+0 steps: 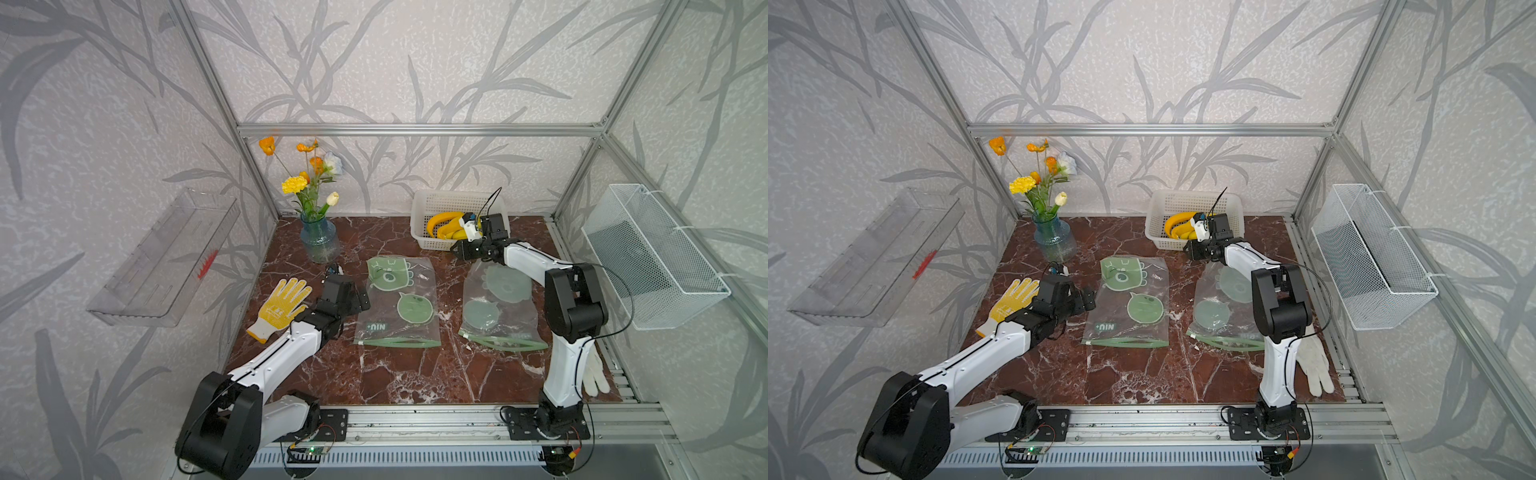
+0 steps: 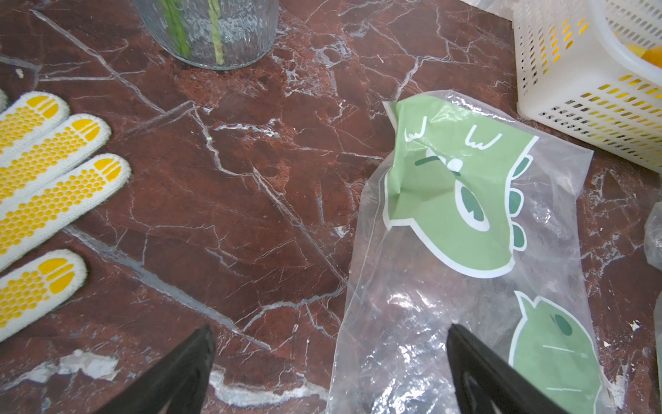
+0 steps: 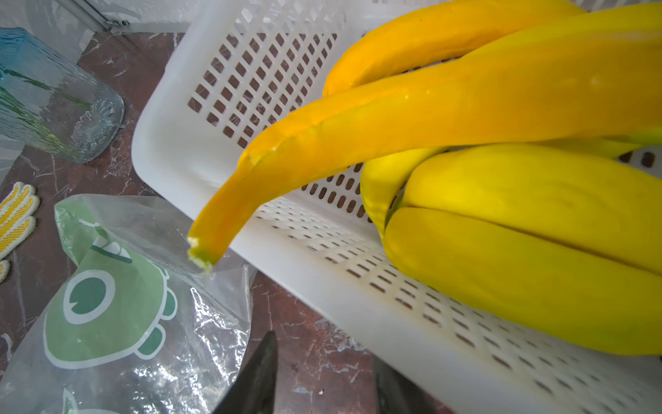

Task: Open the zip-top bag and take out the banana
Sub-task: Place the banana in the basket, then reset both arms

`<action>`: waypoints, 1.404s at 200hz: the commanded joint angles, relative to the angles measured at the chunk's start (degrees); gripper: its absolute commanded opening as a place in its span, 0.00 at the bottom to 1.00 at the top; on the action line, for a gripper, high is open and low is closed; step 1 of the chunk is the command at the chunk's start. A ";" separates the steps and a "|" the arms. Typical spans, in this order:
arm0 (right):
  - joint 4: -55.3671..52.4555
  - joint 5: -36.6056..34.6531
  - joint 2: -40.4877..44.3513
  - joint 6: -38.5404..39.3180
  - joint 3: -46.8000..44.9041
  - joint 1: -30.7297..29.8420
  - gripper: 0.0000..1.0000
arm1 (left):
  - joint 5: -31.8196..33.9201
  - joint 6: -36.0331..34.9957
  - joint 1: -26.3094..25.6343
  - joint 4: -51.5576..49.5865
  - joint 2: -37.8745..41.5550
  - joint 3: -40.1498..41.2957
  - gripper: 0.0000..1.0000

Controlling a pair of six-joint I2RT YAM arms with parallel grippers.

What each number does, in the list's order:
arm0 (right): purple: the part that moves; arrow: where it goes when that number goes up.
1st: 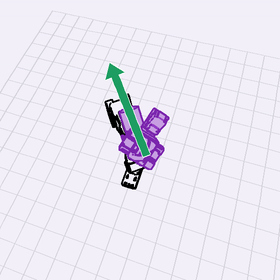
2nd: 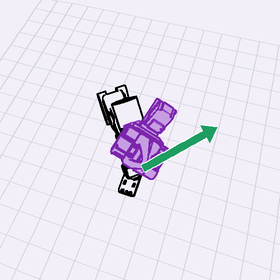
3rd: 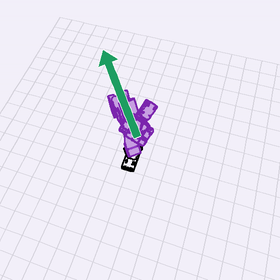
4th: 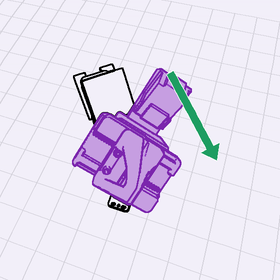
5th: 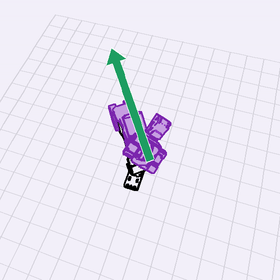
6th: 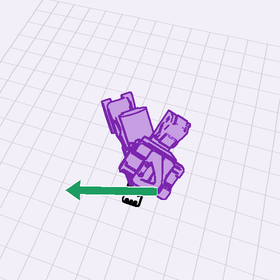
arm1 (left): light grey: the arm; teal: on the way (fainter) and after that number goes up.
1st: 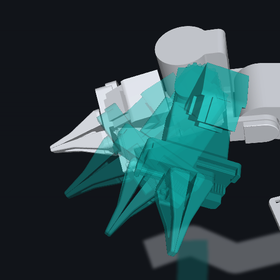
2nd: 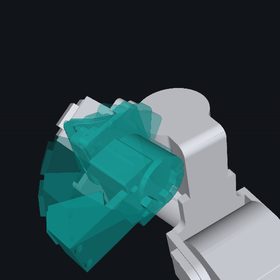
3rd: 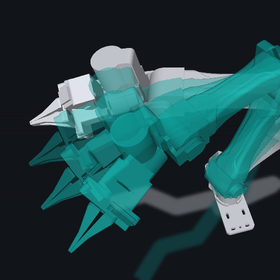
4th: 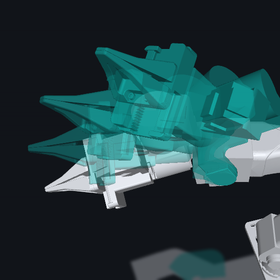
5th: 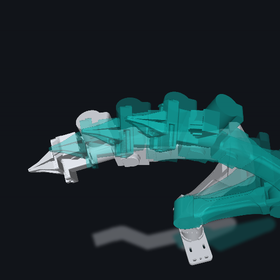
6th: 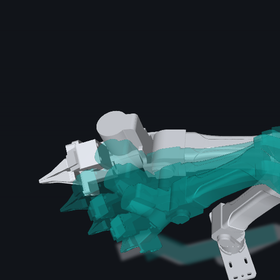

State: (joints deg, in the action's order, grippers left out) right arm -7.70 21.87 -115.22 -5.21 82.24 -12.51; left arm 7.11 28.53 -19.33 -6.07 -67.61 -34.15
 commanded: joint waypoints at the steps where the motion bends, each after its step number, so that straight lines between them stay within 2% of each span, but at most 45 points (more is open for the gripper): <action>1: 3.06 2.37 3.60 -1.69 -1.56 0.73 0.50 | 0.69 0.11 -0.11 -1.68 -0.06 -1.97 0.99; 17: 3.77 4.16 5.93 -2.19 -3.43 0.74 0.51 | 0.88 -0.12 -0.14 -2.12 0.03 -2.39 0.99; 41: 9.17 6.56 13.07 -4.41 -11.00 0.74 0.51 | 1.99 -0.58 -0.23 -2.64 0.20 -2.24 0.99; 69: 9.78 8.24 22.97 -3.88 -18.01 -0.30 0.66 | 3.07 -2.20 -0.18 -2.25 -0.32 -2.07 0.99; 85: 7.97 4.15 29.02 1.55 -22.68 -2.42 0.73 | 4.70 -4.52 -0.27 -1.88 0.04 -2.06 0.99; 100: 8.25 -3.76 35.07 6.92 -29.14 -4.21 0.77 | 7.88 -6.36 -0.27 -3.34 1.41 -2.65 0.99; 118: 11.67 -14.31 41.98 6.73 -37.62 -3.72 0.81 | 11.67 -8.62 -0.34 -4.35 3.38 -2.80 0.99; 147: 16.65 -20.24 50.27 12.26 -48.43 -2.39 0.84 | 15.55 -13.79 -0.36 -3.44 5.19 -1.83 0.99; 163: 19.66 -23.47 52.38 12.95 -53.42 -1.28 0.85 | 18.60 -18.17 -0.27 1.11 5.90 0.49 0.99; 184: 30.33 -24.61 52.46 12.01 -60.67 1.17 0.85 | 21.57 -24.87 -0.29 10.53 6.47 4.83 0.99; 203: 41.74 -26.36 49.41 10.66 -65.31 2.51 0.86 | 20.29 -29.51 0.36 22.41 6.62 10.11 0.99; 221: 46.85 -28.51 43.73 9.64 -64.64 2.93 0.86 | 17.24 -34.97 1.79 35.82 4.14 15.42 0.99; 232: 45.63 -27.55 41.50 10.45 -62.28 2.93 0.86 | 17.54 -35.91 2.68 38.17 1.59 15.29 0.99; 250: 49.62 -27.61 36.18 12.03 -60.64 3.02 0.87 | 16.16 -34.67 5.52 41.48 -3.61 14.11 0.99; 269: 58.84 -28.65 28.16 11.82 -61.25 3.28 0.87 | 12.56 -35.19 8.37 47.07 -9.57 12.88 0.99; 281: 69.08 -29.24 23.84 12.09 -63.09 3.28 0.87 | 15.40 -34.88 9.35 48.72 -13.02 11.30 0.99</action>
State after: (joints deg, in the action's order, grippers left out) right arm 43.70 -5.30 -84.66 6.04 20.64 -9.52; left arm 22.48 -4.71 -12.08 32.62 -75.66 -19.81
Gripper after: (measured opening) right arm 0.868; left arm 0.991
